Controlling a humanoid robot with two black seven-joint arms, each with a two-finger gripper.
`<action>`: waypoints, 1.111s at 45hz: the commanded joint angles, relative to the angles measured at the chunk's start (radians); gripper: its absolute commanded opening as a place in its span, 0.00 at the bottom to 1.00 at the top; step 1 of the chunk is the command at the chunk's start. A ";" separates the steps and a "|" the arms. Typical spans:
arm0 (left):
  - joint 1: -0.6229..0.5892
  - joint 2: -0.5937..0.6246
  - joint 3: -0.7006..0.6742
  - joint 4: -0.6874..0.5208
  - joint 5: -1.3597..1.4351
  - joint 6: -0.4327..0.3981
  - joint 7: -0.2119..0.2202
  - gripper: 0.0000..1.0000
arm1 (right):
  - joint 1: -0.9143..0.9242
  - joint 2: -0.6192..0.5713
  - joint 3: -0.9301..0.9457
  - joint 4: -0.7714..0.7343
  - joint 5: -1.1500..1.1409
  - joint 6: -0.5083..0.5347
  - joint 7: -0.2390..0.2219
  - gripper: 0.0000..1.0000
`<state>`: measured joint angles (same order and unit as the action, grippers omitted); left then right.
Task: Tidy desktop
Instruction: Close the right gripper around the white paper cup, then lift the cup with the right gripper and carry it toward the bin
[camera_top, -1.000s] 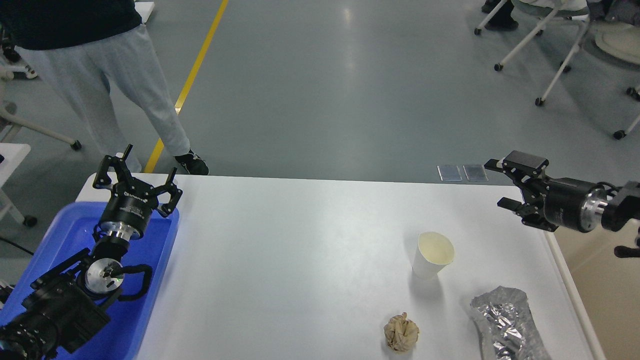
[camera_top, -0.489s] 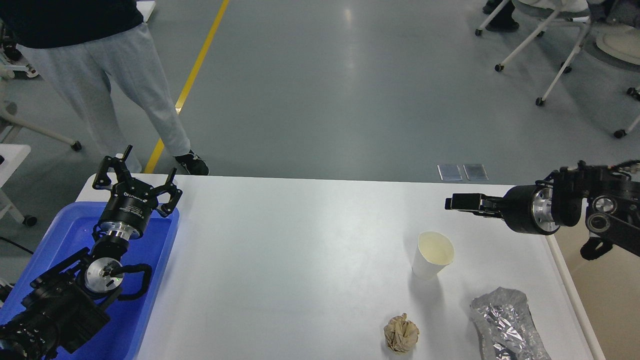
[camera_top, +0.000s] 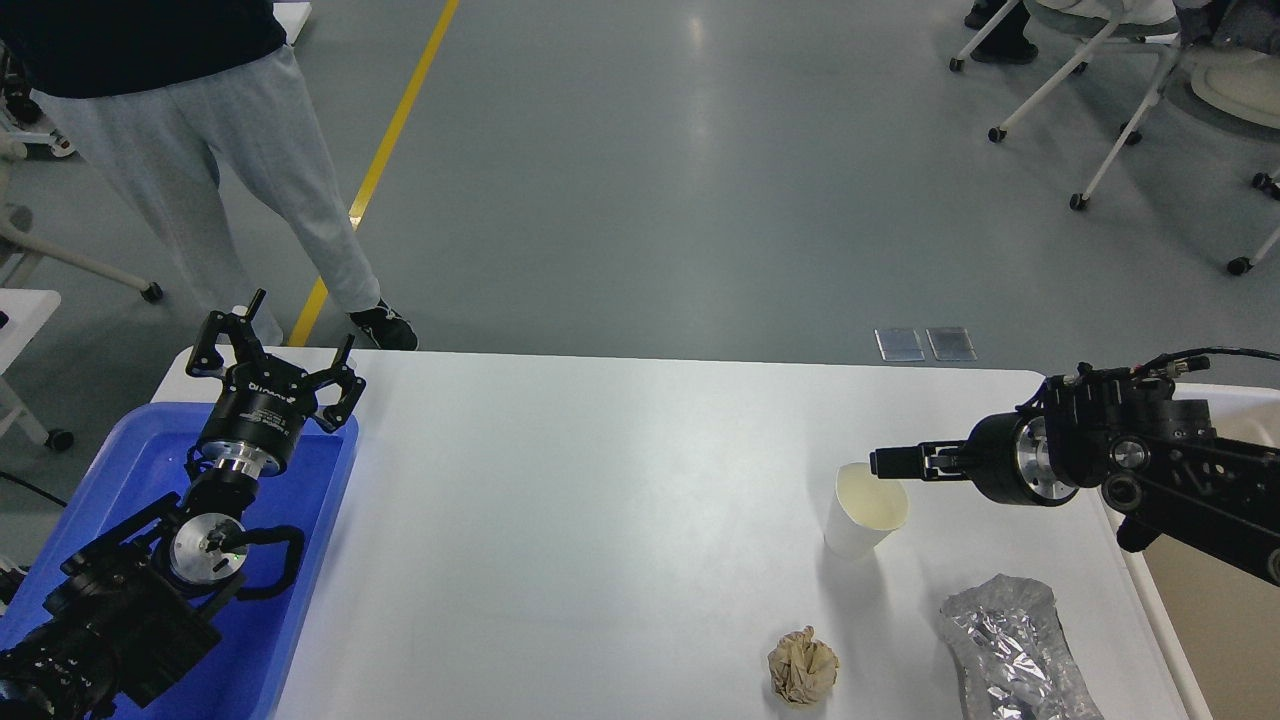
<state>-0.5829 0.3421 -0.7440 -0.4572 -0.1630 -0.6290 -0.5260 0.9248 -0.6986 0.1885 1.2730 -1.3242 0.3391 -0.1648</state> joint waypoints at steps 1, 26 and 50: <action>0.000 0.000 0.000 0.000 0.000 -0.002 0.000 1.00 | -0.043 0.059 -0.017 -0.070 -0.026 -0.002 0.017 1.00; 0.000 0.000 0.000 0.000 0.000 0.000 0.000 1.00 | -0.072 0.100 -0.017 -0.096 -0.089 -0.066 0.022 0.93; 0.000 0.000 0.000 0.000 0.000 -0.002 0.000 1.00 | -0.069 0.100 -0.075 -0.119 -0.118 -0.083 0.039 0.00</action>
<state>-0.5829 0.3421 -0.7440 -0.4571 -0.1626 -0.6299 -0.5261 0.8534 -0.5994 0.1350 1.1612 -1.4323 0.2583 -0.1355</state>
